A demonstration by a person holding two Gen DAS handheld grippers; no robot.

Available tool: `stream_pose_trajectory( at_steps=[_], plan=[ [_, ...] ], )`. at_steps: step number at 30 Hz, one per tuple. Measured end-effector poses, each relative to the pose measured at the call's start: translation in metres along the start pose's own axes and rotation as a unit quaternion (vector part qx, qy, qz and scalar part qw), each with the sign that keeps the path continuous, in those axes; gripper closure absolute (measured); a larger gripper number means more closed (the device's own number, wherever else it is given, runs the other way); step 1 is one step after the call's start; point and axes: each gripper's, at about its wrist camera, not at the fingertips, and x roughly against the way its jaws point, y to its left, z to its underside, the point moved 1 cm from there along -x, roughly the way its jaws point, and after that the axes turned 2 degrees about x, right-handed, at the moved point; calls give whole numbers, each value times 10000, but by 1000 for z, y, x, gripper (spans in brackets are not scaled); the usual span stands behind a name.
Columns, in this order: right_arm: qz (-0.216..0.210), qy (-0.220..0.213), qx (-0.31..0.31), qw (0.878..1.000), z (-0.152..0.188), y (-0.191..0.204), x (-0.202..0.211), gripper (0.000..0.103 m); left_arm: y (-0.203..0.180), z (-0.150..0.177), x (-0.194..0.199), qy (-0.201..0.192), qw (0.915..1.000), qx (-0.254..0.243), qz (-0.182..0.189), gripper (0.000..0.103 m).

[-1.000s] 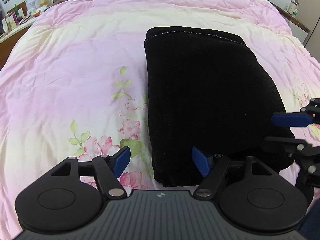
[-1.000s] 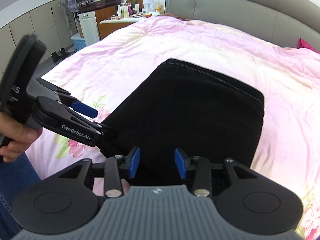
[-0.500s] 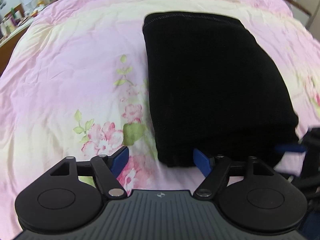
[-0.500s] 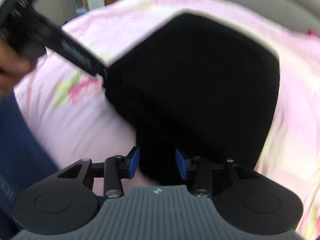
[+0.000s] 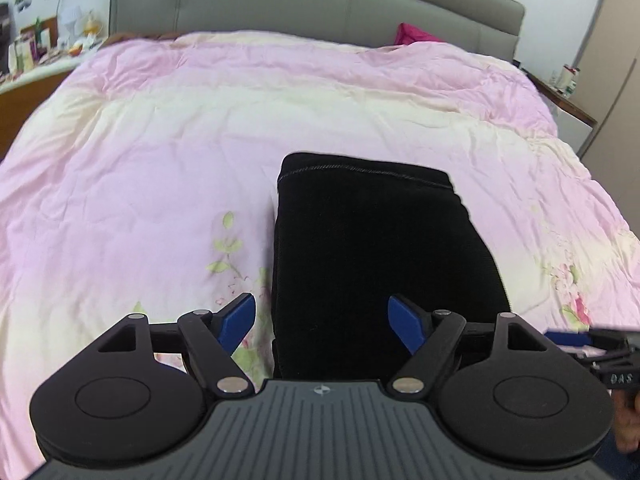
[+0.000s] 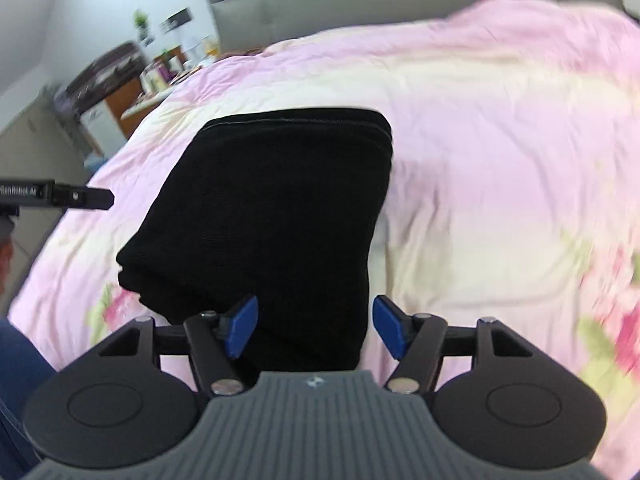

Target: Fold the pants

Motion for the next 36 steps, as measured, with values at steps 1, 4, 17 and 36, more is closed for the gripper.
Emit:
stream_pose_trajectory(
  at_steps=[1, 4, 17, 36],
  plan=[
    [-103, 64, -305, 9995, 4, -6, -5, 39, 4, 0, -10, 111, 9998, 170, 5, 14],
    [-407, 187, -1194, 9918, 13, -23, -16, 39, 12, 1, -29, 307, 9973, 650, 144, 14],
    [-848, -938, -2228, 9666, -63, -65, -35, 26, 6, -68, -66, -62, 9955, 826, 457, 15],
    [-1692, 238, -2052, 9637, -77, -94, -107, 31, -175, -150, -224, 2249, 9179, -3066, 1132, 24]
  ],
)
